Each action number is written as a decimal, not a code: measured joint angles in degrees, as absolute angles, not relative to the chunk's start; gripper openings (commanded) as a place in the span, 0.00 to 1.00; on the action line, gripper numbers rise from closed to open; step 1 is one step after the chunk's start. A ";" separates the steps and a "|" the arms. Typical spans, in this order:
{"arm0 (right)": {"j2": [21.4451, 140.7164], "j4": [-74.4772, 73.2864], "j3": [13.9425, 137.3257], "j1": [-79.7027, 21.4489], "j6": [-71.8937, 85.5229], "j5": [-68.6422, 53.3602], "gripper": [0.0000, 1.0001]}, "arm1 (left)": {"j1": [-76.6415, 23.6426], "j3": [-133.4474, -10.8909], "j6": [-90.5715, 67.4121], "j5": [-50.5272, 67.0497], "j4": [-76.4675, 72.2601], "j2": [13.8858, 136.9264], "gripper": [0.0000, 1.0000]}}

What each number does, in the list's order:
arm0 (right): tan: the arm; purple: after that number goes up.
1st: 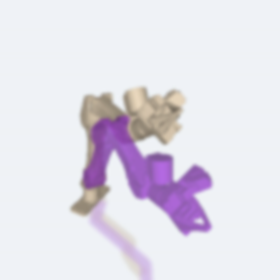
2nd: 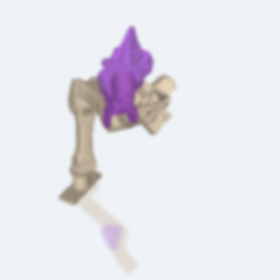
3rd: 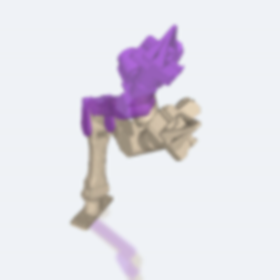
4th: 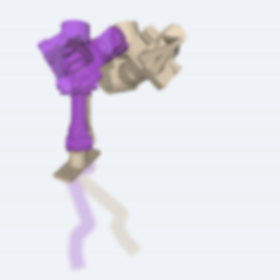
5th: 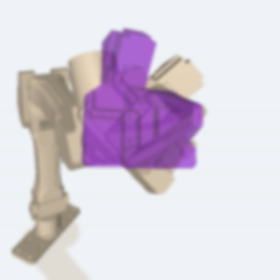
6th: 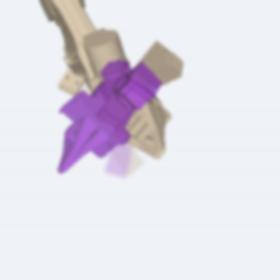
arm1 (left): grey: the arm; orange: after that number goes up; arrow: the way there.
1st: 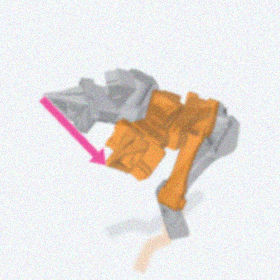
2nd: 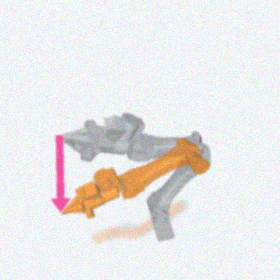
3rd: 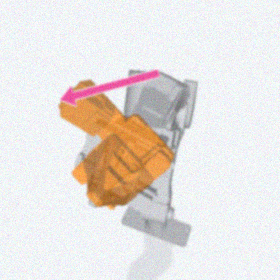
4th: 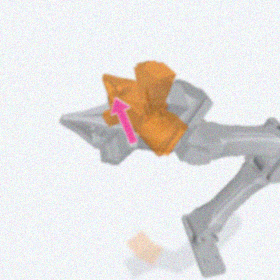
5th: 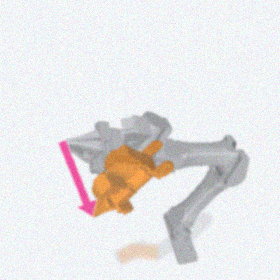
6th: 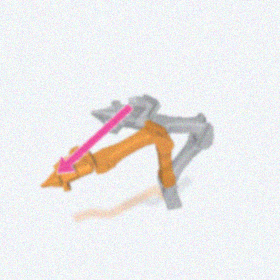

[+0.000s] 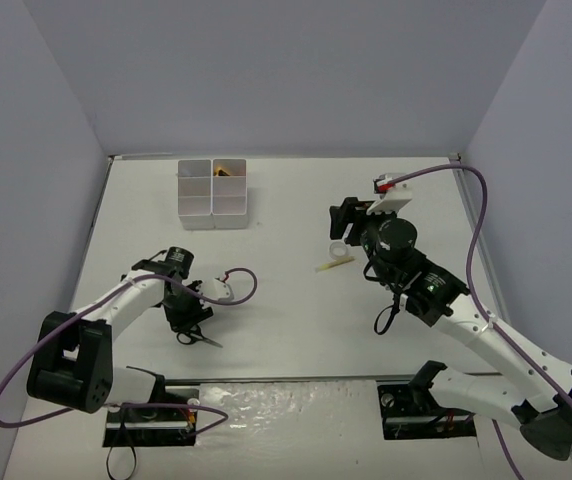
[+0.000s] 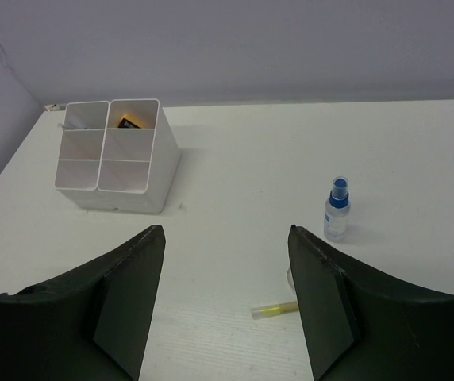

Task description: Sort the stationery into containers

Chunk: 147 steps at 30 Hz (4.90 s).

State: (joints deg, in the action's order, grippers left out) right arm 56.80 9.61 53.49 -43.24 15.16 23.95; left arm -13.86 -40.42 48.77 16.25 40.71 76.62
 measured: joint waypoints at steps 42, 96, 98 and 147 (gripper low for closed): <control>49.80 3.79 52.75 -43.24 14.68 27.16 0.61 | -15.64 -49.57 44.71 16.37 36.40 80.15 0.24; 43.91 1.86 52.15 -43.24 14.98 29.22 0.61 | -18.51 -89.05 69.55 -6.59 32.52 82.82 0.00; 43.71 1.85 51.57 -43.24 14.98 29.21 0.61 | -20.45 -89.87 77.07 -9.34 26.40 85.04 0.00; 46.68 0.95 47.81 -37.04 15.92 26.07 0.65 | -23.51 -89.60 102.92 -16.60 -2.71 102.56 0.00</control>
